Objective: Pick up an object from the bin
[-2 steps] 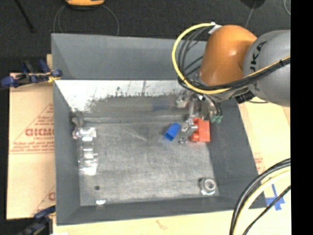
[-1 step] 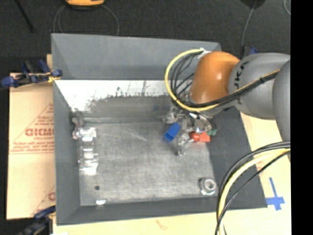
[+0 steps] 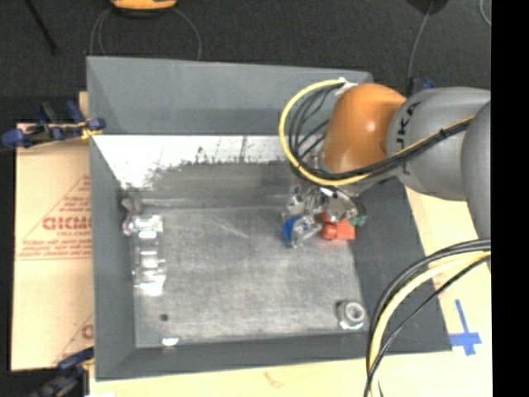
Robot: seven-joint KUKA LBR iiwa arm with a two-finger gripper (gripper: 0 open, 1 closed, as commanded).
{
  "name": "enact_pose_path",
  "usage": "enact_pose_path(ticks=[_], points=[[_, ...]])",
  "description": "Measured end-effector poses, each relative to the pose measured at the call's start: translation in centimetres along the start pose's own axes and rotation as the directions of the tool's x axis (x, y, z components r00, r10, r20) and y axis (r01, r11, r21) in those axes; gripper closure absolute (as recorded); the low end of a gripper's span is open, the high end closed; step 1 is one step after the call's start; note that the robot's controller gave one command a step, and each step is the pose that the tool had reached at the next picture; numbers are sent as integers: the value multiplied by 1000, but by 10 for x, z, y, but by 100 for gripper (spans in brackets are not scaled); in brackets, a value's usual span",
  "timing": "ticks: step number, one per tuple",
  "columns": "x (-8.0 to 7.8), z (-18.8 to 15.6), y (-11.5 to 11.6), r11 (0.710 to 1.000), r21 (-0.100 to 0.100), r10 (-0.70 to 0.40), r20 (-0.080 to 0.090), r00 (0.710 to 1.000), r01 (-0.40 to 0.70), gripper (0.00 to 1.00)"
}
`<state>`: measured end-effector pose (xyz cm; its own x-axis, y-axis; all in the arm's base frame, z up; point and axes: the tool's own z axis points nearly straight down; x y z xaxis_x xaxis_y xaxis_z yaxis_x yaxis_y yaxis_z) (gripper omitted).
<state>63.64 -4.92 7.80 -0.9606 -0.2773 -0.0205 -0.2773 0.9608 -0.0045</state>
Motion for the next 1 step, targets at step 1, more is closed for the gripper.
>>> enact_pose_path(ticks=[1], points=[[-3, -185, -15, 998, 2, -56, -7, 998, 56, 100]])
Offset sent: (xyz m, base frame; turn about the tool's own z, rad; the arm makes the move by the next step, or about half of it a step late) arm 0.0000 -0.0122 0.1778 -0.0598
